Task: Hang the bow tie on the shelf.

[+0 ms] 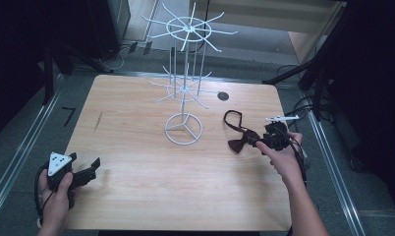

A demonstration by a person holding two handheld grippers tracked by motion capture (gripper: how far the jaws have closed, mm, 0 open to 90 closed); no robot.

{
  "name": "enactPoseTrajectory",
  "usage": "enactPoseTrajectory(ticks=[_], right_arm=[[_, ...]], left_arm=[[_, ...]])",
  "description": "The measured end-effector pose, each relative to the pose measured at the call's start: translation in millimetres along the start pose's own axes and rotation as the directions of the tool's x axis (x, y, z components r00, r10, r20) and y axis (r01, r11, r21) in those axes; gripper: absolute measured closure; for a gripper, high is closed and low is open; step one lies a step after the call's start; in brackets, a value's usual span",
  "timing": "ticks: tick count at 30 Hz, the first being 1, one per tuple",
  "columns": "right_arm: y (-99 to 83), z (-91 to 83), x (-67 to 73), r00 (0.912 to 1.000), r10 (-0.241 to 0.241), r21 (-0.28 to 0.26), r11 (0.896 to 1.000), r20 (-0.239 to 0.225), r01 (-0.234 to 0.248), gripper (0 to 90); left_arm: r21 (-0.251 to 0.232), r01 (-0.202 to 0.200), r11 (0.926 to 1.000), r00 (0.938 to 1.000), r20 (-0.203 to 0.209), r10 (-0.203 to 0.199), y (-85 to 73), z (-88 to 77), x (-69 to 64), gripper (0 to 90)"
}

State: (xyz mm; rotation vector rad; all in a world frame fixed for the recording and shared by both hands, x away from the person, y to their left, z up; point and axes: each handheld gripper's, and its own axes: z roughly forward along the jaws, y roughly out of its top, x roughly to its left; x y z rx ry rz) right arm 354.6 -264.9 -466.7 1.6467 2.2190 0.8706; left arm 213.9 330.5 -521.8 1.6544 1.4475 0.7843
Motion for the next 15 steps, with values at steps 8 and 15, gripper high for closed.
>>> enactPoseTrajectory(ticks=[8,15], right_arm=[[19.7,7.7,2.4,0.9999,0.008,0.044,0.999,0.011,-0.008,27.2],[29.4,18.4,4.4,0.9999,0.009,0.071,0.997,0.010,-0.010,23.1]], left_arm=[[0.000,0.000,1.0000,1.0000,0.000,0.000,0.0,0.0,0.0,14.5],[0.000,0.000,1.0000,1.0000,0.001,0.000,0.0,0.0,0.0,14.4]])
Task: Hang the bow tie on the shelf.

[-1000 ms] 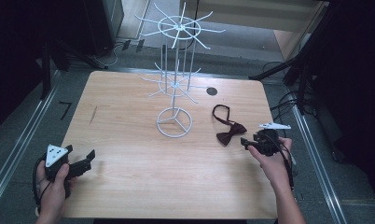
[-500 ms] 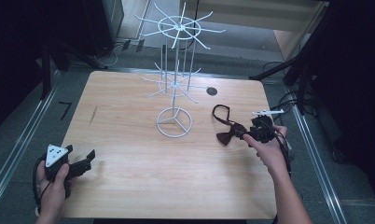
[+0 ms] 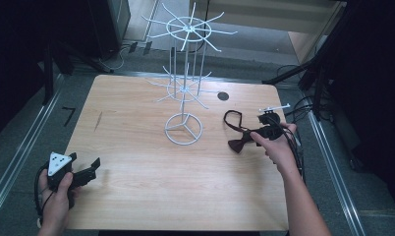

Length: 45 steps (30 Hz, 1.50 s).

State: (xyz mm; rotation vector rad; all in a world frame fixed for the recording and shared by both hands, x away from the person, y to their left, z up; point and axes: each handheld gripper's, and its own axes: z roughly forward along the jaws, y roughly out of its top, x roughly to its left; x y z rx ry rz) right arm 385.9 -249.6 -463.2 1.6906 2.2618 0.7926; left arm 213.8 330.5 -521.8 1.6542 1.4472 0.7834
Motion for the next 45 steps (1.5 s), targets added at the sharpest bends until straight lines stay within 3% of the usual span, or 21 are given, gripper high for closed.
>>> enactPoseTrajectory(ticks=[10,12,23,29,32,33,38,40,45], right_arm=[[18.7,15.5,4.1,0.9998,0.016,0.047,0.999,0.015,-0.016,20.7],[22.4,22.6,4.1,0.9996,0.014,0.076,0.997,0.023,-0.016,20.6],[27.1,45.9,-1.7,0.9964,0.052,0.138,0.989,0.066,-0.061,25.8],[22.7,55.4,-8.6,0.9950,0.060,0.163,0.984,0.080,-0.073,37.0],[19.4,58.4,-12.5,0.9937,0.071,0.165,0.983,0.087,-0.085,45.7],[17.1,59.9,-15.1,0.9928,0.071,0.160,0.983,0.097,-0.085,52.9],[14.9,60.0,-18.8,0.9930,0.076,0.155,0.984,0.091,-0.089,64.5],[14.1,58.5,-17.6,0.9941,0.066,0.148,0.986,0.086,-0.078,76.6],[12.8,57.3,-14.0,0.9953,0.029,0.131,0.991,0.093,-0.041,85.8]], left_arm=[[0.001,-0.001,1.0000,1.0000,0.001,0.001,0.0,-0.1,0.1,14.5],[0.001,-0.001,1.0000,1.0000,0.002,0.001,0.0,-0.1,0.2,14.5],[0.001,-0.001,1.0000,1.0000,0.003,0.001,0.0,0.0,0.2,14.5],[0.001,0.000,1.0000,1.0000,0.003,0.000,0.0,0.0,0.2,14.5],[0.001,-0.001,1.0000,1.0000,0.003,0.001,0.0,0.0,0.1,14.5],[0.001,-0.002,1.0000,1.0000,0.003,0.002,0.0,0.0,0.0,14.5],[0.001,0.000,1.0000,1.0000,0.002,0.000,0.0,0.1,0.0,14.5],[0.001,-0.001,1.0000,1.0000,0.002,0.001,0.0,0.0,0.1,14.5],[0.001,-0.001,1.0000,1.0000,0.002,0.001,0.0,0.0,0.1,14.5]])
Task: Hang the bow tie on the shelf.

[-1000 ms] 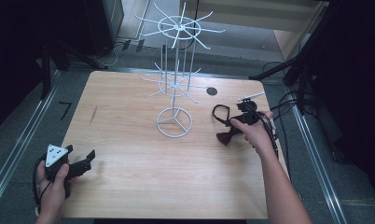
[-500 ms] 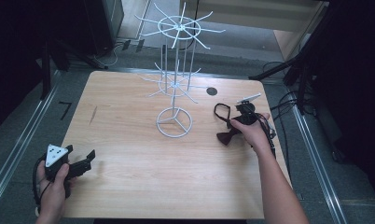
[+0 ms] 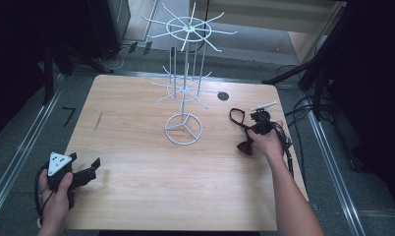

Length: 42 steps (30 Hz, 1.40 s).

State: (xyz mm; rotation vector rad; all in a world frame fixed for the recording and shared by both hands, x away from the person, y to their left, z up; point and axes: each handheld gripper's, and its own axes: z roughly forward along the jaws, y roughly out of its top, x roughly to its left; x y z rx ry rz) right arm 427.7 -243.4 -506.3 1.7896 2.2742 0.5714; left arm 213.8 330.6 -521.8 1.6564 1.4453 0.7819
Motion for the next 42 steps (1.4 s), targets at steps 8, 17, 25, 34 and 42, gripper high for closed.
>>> enactPoseTrajectory(ticks=[8,17,25,34,42], right_arm=[[-4.1,-6.6,2.7,0.9997,-0.018,-0.096,0.995,0.018,0.019,88.0],[-4.0,-36.5,12.1,0.9986,-0.052,-0.329,0.943,-0.004,0.048,88.0],[-3.4,-55.1,25.3,0.9966,-0.082,-0.441,0.895,-0.012,0.068,88.0],[-4.5,-70.0,33.0,0.9948,-0.083,-0.530,0.847,-0.058,0.040,87.8],[-5.8,-80.0,39.5,0.9927,-0.100,-0.572,0.819,-0.068,0.043,87.8]], left_arm=[[0.001,0.004,1.0000,1.0000,0.002,-0.004,0.0,0.1,0.2,14.5],[0.000,0.001,1.0000,1.0000,0.000,-0.001,0.0,0.0,-0.1,14.5],[0.000,0.000,1.0000,1.0000,0.000,0.000,0.0,0.0,-0.1,14.5],[0.000,0.000,1.0000,1.0000,0.000,0.000,0.0,0.0,0.0,14.5],[0.000,0.000,1.0000,1.0000,-0.001,0.000,0.0,0.0,-0.1,14.5]])
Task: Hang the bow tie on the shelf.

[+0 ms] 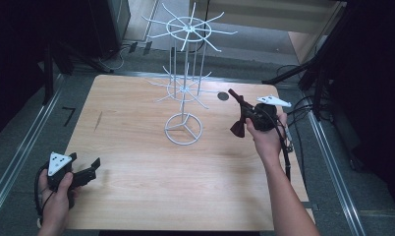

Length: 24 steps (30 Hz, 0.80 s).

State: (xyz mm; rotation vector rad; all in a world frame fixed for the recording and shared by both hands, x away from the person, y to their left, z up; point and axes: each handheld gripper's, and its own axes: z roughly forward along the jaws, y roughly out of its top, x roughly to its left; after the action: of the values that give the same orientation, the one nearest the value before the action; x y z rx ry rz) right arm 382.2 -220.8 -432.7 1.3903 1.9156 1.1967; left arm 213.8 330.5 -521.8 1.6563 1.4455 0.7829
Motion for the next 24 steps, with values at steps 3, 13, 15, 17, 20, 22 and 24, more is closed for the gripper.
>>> enactPoseTrajectory(ticks=[3,13,15,17,20,22,24], right_arm=[[0.8,-1.7,3.4,1.0000,-0.006,-0.014,1.000,0.002,0.006,87.8],[4.7,-9.6,14.2,0.9996,-0.021,-0.116,0.993,-0.017,0.019,87.7],[5.3,-11.0,16.7,0.9995,-0.022,-0.143,0.990,-0.023,0.019,87.7],[5.9,-12.7,18.9,0.9994,-0.028,-0.167,0.986,-0.022,0.024,87.6],[6.8,-14.9,22.4,0.9990,-0.035,-0.191,0.981,-0.026,0.029,87.6],[7.4,-16.5,24.6,0.9988,-0.041,-0.200,0.979,-0.027,0.035,87.6],[7.9,-17.8,26.8,0.9985,-0.045,-0.212,0.976,-0.032,0.037,87.6]], left_arm=[[0.000,0.000,1.0000,1.0000,0.000,0.000,0.0,0.0,0.0,14.5],[0.000,0.000,1.0000,1.0000,0.001,0.000,0.0,0.0,0.0,14.5],[0.000,0.000,1.0000,1.0000,0.001,0.000,0.0,0.0,0.0,14.5],[-0.001,0.000,1.0000,1.0000,0.001,0.000,0.0,0.0,0.0,14.5],[0.000,-0.001,1.0000,1.0000,0.000,0.001,0.0,-0.1,-0.1,14.5],[0.000,-0.001,1.0000,1.0000,0.000,0.001,0.0,-0.1,-0.1,14.5],[0.000,-0.001,1.0000,1.0000,0.000,0.001,0.0,-0.1,0.0,14.5]])
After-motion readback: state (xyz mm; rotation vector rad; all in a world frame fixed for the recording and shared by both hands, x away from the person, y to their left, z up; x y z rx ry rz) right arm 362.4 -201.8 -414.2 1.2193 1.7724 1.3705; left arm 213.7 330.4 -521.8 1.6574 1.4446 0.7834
